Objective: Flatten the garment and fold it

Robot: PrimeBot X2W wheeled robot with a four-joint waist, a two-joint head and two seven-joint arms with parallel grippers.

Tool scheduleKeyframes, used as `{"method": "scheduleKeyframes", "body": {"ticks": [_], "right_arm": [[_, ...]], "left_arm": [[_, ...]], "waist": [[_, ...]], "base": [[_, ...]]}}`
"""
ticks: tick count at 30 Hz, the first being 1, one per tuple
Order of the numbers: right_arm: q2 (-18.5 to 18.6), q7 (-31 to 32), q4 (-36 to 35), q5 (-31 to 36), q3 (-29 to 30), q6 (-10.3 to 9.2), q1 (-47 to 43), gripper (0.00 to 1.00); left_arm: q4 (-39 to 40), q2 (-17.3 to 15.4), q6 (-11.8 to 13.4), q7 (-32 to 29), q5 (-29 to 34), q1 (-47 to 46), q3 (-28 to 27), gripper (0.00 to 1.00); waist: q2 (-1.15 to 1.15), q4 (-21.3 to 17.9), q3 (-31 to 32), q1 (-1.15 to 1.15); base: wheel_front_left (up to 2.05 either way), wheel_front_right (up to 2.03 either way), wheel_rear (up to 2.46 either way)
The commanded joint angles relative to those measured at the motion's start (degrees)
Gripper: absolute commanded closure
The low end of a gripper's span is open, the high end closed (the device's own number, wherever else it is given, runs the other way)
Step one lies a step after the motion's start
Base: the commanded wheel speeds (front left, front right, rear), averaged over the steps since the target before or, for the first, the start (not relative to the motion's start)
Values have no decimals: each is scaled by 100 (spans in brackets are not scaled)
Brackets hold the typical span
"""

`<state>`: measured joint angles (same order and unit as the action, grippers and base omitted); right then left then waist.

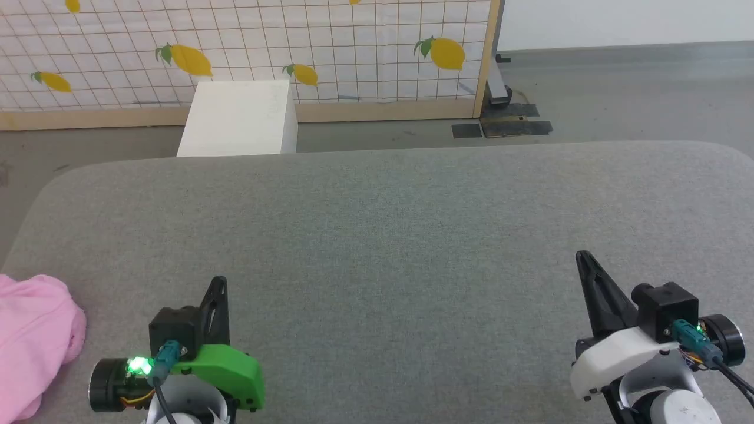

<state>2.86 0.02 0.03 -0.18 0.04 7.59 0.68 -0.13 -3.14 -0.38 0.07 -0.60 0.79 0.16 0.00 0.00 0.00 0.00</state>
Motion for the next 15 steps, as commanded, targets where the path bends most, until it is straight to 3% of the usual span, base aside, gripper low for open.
{"method": "scheduleKeyframes", "body": {"ticks": [1, 15], "right_arm": [[1, -2, -3, 18, -4, -10, -68, 100], [1, -2, -3, 18, -4, -10, -68, 100]], "left_arm": [[13, 26, 38, -7, 60, -79, -16, 100], [13, 26, 38, -7, 60, -79, -16, 100]], "waist": [[0, 0, 0, 0], [0, 0, 0, 0]], "base": [[0, 0, 0], [0, 0, 0]]}}
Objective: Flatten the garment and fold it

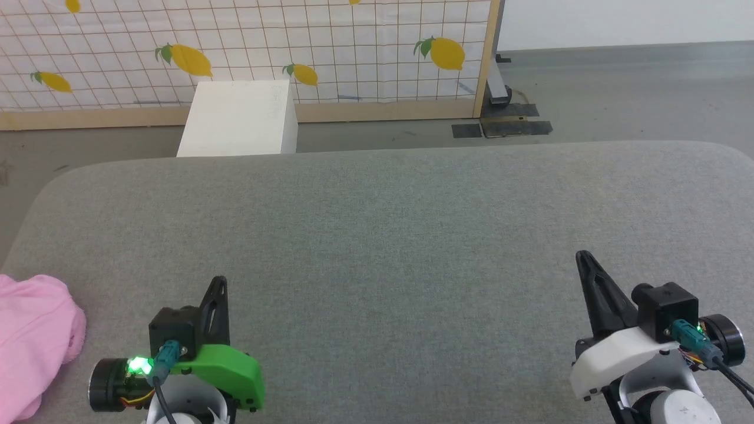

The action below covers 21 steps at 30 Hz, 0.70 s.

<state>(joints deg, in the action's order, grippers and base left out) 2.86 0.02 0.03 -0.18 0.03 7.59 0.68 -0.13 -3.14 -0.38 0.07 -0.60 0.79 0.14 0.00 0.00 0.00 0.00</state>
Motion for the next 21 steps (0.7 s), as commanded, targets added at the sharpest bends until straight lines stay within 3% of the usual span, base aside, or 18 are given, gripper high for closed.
{"method": "scheduleKeyframes", "body": {"ticks": [1, 14, 15, 21], "right_arm": [[1, -2, -3, 18, -3, -10, -68, 100], [1, -2, -3, 18, -3, -10, -68, 100], [0, 0, 0, 0, 0, 0, 0, 0], [0, -25, 2, -11, 11, 0, -6, 0]], "left_arm": [[13, 26, 38, -7, 60, -79, -14, 100], [13, 26, 38, -7, 60, -79, -14, 100], [0, 0, 0, 0, 0, 0, 0, 0], [-25, 0, 24, 33, -30, -13, 46, 0]], "waist": [[0, 0, 0, 0], [0, 0, 0, 0], [0, 0, 0, 0], [0, 4, -1, 0]], "base": [[0, 0, 0], [0, 0, 0], [0, 0, 0], [0, 0, 0]]}}
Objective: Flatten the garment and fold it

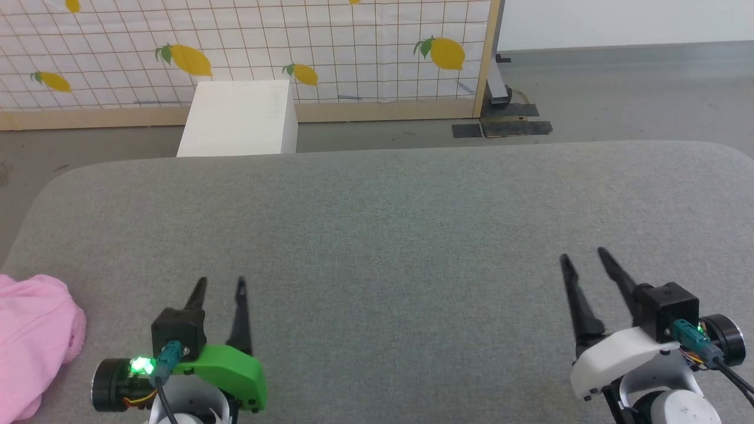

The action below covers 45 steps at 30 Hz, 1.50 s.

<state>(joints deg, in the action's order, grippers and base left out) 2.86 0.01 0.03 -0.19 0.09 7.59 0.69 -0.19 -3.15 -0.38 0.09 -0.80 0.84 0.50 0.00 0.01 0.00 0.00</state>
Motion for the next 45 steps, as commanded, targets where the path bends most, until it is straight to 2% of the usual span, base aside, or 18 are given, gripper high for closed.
{"method": "scheduleKeyframes", "body": {"ticks": [1, 13, 45], "right_arm": [[0, -31, 3, -12, 7, 0, -9, 0], [0, -134, 24, -34, 41, -1, -35, 0], [1, -411, 141, -157, -1, -4, -60, 0]], "left_arm": [[-27, 1, 32, 41, -17, -23, 19, 0], [-147, -13, 135, 188, -100, -111, 113, 0], [-294, -143, 475, 568, -374, -132, 241, 0]], "waist": [[0, 7, 0, 0], [0, 247, -1, 0], [0, 1397, 28, 0]], "base": [[0, 0, 0], [0, 0, 0], [0, 0, 0]]}}
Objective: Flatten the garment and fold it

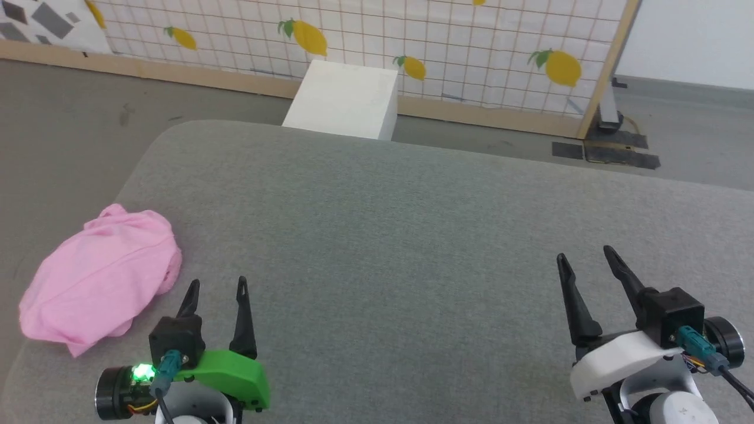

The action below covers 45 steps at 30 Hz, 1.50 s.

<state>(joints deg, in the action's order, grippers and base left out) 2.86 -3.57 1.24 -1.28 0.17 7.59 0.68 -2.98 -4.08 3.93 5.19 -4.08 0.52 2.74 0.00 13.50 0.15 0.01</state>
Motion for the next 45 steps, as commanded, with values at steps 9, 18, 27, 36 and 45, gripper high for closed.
{"method": "scheduleKeyframes", "body": {"ticks": [9, 18, 27, 36, 45], "right_arm": [[1, -140, 70, -60, -58, -4, -81, 0], [1, -210, 96, -46, -111, -5, -95, 0], [1, -236, 108, -38, -313, -6, -73, 0], [1, -291, 120, -76, -494, -7, -46, 0], [1, -371, 129, -107, -562, -7, -27, 0]], "left_arm": [[-62, -90, 145, 157, -160, -89, 56, 0], [-100, -140, 247, 255, -280, -65, 84, 0], [-121, -244, 377, 363, -360, -6, 98, 0], [-24, -313, 538, 444, -439, 64, 135, 0], [-10, -450, 605, 499, -555, 161, 185, 0]], "waist": [[0, 321, 53, -1], [0, 624, 90, -1], [0, 945, 106, -1], [0, 1254, 92, -1], [0, 1499, 74, -1]], "base": [[0, 0, 0], [0, 0, 0], [0, 0, 0], [0, 0, 0], [0, 0, 0]]}}
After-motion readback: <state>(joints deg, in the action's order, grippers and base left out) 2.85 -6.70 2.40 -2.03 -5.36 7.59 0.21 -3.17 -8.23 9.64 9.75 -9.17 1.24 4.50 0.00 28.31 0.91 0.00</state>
